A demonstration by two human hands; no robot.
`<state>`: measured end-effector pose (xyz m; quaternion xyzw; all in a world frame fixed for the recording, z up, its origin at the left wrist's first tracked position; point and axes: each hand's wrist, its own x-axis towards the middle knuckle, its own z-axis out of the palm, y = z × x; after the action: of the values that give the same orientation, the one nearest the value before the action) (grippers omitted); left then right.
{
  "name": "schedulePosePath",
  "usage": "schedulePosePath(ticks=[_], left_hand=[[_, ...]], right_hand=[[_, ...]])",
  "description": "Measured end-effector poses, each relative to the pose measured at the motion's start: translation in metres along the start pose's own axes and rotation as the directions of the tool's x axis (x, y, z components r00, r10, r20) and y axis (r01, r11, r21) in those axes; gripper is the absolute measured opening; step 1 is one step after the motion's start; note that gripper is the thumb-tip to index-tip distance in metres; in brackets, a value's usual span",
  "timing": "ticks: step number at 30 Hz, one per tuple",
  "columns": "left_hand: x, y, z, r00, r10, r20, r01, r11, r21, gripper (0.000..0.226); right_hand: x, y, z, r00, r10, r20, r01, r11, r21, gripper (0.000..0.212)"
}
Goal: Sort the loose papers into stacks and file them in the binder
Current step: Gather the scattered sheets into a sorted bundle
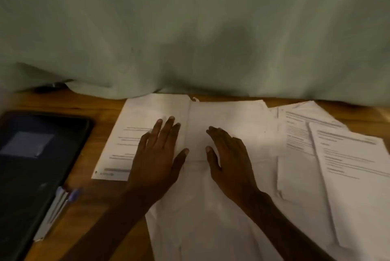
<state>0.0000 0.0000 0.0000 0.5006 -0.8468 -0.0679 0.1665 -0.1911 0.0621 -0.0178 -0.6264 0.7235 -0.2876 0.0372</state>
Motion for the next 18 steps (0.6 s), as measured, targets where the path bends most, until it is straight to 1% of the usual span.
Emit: schedulePosePath(ticks=[2,4,6,8,9,13,16,18], left_hand=[[-0.005,-0.008,0.015,1.0,-0.014,-0.021,0.013,0.999,-0.044,0.07],[-0.008,-0.019,0.031,0.998,-0.026,-0.052,0.022,0.997,-0.08,0.072],[-0.006,-0.023,0.039,0.998,-0.051,-0.024,0.047,0.989,-0.14,0.077],[-0.003,-0.029,0.04,0.998,-0.067,0.015,0.068,0.99,-0.125,0.08],[-0.004,-0.029,0.042,0.998,-0.059,0.013,0.06,0.993,-0.106,0.077],[-0.01,-0.023,0.041,0.993,-0.055,-0.101,0.051,0.998,-0.042,0.059],[-0.022,-0.015,0.036,0.975,-0.003,-0.222,0.001,1.0,-0.01,0.05],[-0.033,-0.013,0.033,0.95,0.027,-0.311,-0.032,0.999,-0.013,0.044]], right_hand=[[-0.001,0.005,0.011,0.999,-0.047,-0.009,0.047,0.999,0.01,0.049],[0.002,0.008,0.019,0.997,-0.076,0.025,0.076,0.997,-0.012,0.053],[0.0,0.009,0.02,0.994,-0.109,0.014,0.109,0.993,-0.035,0.055],[-0.001,0.012,0.022,0.991,-0.13,0.017,0.131,0.989,-0.075,0.051],[-0.002,0.013,0.022,0.991,-0.128,0.033,0.131,0.987,-0.097,0.05],[-0.005,0.006,0.022,0.988,-0.129,0.079,0.142,0.974,-0.175,0.047],[-0.007,0.005,0.022,0.989,-0.144,0.04,0.149,0.959,-0.239,0.044],[-0.011,0.002,0.02,0.989,-0.146,0.0,0.142,0.959,-0.245,0.04]])
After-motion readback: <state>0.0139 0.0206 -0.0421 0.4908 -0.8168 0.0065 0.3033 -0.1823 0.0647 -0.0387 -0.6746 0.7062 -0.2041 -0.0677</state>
